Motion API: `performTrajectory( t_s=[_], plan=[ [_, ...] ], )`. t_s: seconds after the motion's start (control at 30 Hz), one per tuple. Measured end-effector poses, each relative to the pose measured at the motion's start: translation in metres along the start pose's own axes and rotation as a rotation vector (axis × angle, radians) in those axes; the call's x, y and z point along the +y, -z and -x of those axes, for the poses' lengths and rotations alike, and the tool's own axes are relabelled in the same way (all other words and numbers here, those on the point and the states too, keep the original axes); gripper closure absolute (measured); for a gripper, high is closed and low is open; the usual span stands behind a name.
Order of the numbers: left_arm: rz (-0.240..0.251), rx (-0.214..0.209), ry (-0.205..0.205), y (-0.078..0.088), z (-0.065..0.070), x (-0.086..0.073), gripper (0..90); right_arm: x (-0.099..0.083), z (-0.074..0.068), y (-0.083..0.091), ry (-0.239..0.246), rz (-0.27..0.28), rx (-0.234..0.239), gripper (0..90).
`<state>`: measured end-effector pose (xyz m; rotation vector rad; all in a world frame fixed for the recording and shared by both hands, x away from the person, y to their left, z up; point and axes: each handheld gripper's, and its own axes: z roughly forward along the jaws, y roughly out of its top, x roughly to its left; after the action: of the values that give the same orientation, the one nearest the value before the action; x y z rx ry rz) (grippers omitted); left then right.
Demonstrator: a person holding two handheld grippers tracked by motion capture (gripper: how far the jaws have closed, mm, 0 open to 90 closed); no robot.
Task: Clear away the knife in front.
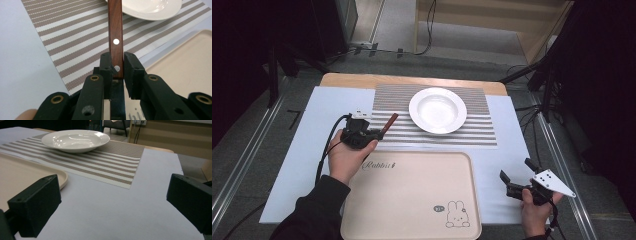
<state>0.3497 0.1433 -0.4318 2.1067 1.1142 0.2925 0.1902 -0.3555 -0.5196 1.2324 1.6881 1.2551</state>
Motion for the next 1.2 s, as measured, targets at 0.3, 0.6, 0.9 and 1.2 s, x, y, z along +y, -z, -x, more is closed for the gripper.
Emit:
performTrajectory(
  t_s=[0.3,0.6,0.9,1.2],
  plan=[
    [0.005,-0.012,-0.004,0.011,0.012,-0.021,77.6,0.000,0.000,0.000,0.001,0.000,0.001,0.0],
    [0.004,-0.029,0.001,0.018,0.018,-0.041,77.6,0.000,0.000,0.000,0.002,0.000,0.002,0.0],
    [0.010,-0.012,0.001,0.024,0.027,-0.065,77.6,0.000,-0.001,0.000,0.004,-0.001,0.000,0.0],
    [0.030,-0.024,0.037,0.034,0.027,-0.083,77.6,0.000,-0.001,0.000,0.005,-0.004,-0.003,0.0]
  ],
)
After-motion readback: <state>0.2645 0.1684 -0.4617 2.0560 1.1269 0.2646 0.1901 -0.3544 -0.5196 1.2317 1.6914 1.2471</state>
